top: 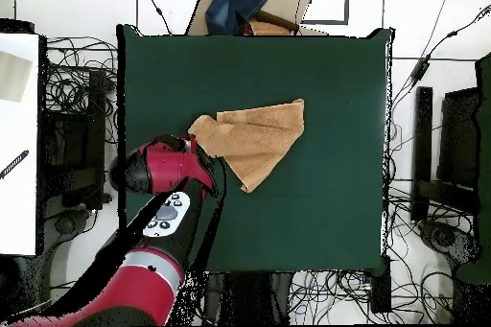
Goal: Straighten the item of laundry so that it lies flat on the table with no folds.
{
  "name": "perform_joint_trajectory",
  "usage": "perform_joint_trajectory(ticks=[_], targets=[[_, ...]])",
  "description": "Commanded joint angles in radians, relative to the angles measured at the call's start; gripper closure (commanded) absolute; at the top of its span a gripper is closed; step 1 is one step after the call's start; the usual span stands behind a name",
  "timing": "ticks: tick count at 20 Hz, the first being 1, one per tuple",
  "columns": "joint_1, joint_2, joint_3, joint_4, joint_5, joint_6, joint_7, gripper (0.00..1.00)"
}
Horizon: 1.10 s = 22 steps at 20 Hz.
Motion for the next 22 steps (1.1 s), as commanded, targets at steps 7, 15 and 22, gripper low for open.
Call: perform_joint_trajectory(ticks=[7,15,22], targets=[[0.009,0.013,0.055,0.099,0.096,-0.056,0.285,1.0],[0.001,0.007,0.066,0.117,0.114,-0.103,0.281,0.0],[0.014,0.012,0.052,0.109,0.14,-0.028,0.259,0.0]])
